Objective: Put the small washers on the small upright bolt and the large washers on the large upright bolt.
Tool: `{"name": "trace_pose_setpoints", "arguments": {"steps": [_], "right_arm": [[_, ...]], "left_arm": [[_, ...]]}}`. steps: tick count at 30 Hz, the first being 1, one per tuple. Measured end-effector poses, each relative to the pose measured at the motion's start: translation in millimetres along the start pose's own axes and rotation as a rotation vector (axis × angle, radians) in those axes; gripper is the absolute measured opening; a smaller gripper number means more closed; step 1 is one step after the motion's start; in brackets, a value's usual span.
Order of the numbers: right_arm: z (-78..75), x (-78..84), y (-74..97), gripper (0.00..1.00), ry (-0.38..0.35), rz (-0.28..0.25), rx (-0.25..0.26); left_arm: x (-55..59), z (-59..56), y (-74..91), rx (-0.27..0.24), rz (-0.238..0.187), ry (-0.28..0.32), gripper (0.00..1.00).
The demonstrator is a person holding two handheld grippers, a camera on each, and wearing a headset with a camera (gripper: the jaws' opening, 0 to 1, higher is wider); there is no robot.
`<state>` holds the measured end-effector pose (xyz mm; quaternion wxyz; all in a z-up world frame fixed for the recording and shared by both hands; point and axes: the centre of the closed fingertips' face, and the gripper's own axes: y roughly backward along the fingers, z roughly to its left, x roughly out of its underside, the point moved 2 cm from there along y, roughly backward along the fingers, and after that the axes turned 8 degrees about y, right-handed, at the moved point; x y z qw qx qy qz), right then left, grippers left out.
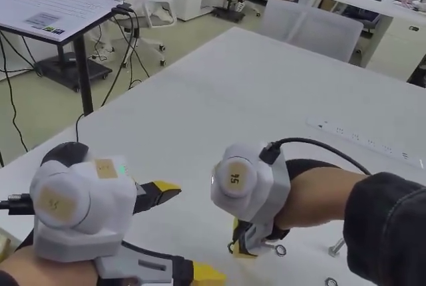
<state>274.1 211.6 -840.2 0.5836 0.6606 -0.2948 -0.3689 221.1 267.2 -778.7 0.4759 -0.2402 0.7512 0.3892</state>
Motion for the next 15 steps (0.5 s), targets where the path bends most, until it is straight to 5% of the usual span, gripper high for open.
{"name": "trace_pose_setpoints", "arguments": {"steps": [15], "right_arm": [[-0.5, 31.5, 18.3, 0.14, -0.101, 0.009, 0.034]], "left_arm": [[-5.0, -3.5, -15.7, 0.061, 0.020, -0.023, 0.84]]}}
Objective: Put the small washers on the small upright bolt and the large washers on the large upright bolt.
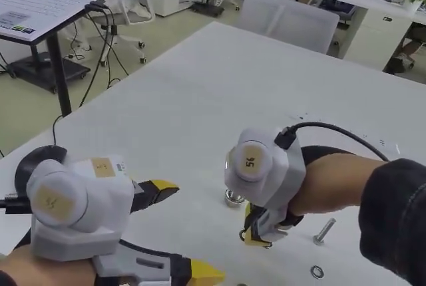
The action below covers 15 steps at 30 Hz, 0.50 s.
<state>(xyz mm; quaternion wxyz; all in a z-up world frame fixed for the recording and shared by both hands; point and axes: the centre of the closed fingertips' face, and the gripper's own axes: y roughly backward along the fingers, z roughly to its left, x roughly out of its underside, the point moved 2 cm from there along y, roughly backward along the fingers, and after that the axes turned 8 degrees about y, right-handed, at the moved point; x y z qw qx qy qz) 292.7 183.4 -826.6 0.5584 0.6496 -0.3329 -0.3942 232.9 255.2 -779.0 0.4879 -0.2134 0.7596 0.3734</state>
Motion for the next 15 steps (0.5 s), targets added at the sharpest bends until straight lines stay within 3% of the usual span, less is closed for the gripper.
{"name": "trace_pose_setpoints", "arguments": {"steps": [15], "right_arm": [[6.6, 28.3, 18.0, 0.14, -0.101, 0.001, 0.029]], "left_arm": [[-0.4, -5.3, -19.8, 0.080, 0.034, -0.028, 0.84]]}}
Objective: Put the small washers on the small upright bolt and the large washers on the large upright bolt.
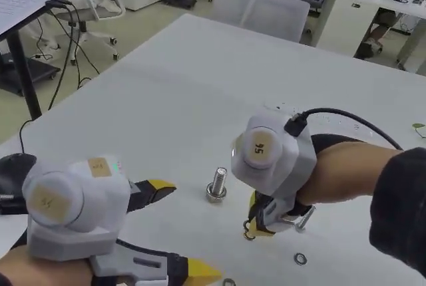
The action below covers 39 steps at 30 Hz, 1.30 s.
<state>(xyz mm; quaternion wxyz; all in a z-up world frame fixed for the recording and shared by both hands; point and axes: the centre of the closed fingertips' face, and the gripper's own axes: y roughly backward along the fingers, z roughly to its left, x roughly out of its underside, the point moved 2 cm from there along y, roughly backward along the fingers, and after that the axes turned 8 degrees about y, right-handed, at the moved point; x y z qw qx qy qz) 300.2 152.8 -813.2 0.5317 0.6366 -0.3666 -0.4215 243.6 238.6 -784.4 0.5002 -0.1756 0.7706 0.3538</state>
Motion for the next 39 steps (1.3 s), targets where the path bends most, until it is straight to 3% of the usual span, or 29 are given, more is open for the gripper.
{"name": "trace_pose_setpoints", "arguments": {"steps": [15, 30, 39], "right_arm": [[6.2, 38.4, 18.4, 0.14, -0.089, 0.030, 0.017], [17.8, 63.2, 37.0, 0.14, -0.161, 0.031, 0.028], [5.5, 81.9, 54.9, 0.14, -0.190, 0.049, 0.068]], "left_arm": [[1.5, -4.2, -16.0, 0.066, 0.039, -0.015, 0.84], [1.5, -7.7, -24.7, 0.101, 0.061, -0.026, 0.84], [1.7, -8.9, -25.2, 0.103, 0.064, -0.027, 0.84]]}}
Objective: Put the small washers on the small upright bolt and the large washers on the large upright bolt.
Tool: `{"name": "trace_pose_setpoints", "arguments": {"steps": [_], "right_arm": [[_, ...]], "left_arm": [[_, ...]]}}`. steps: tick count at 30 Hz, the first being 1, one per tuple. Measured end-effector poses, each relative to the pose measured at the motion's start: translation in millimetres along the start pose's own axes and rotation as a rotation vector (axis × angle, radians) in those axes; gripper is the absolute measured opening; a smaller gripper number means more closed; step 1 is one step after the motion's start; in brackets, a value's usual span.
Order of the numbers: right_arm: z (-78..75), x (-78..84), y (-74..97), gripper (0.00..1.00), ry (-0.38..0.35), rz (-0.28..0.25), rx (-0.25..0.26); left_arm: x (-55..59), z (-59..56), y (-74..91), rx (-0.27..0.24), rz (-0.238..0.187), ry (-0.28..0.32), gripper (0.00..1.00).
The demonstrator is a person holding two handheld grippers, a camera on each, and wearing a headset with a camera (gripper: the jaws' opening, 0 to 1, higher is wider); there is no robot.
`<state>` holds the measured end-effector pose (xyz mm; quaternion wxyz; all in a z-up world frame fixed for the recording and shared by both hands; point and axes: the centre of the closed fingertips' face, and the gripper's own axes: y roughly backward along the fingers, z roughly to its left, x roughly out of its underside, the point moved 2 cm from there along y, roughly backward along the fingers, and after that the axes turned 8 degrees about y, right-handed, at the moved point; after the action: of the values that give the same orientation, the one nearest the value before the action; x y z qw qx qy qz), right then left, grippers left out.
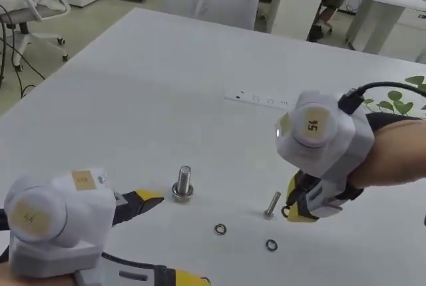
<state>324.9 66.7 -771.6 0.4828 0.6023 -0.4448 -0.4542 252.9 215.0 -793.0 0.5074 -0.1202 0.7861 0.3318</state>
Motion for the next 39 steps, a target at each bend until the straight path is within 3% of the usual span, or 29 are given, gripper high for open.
{"name": "trace_pose_setpoints", "arguments": {"steps": [8, 15, 39], "right_arm": [[-18.3, 3.4, 1.2, 0.14, -0.006, 0.003, 0.032], [-29.9, 1.0, -9.5, 0.14, -0.006, -0.002, 0.036], [-37.4, 3.4, -32.2, 0.14, -0.015, -0.009, 0.001]], "left_arm": [[0.3, 1.7, 1.0, -0.008, 0.000, 0.003, 0.84], [1.4, 3.7, 2.1, -0.020, 0.003, 0.009, 0.84], [4.9, 8.9, 4.1, -0.047, 0.009, 0.027, 0.83]]}}
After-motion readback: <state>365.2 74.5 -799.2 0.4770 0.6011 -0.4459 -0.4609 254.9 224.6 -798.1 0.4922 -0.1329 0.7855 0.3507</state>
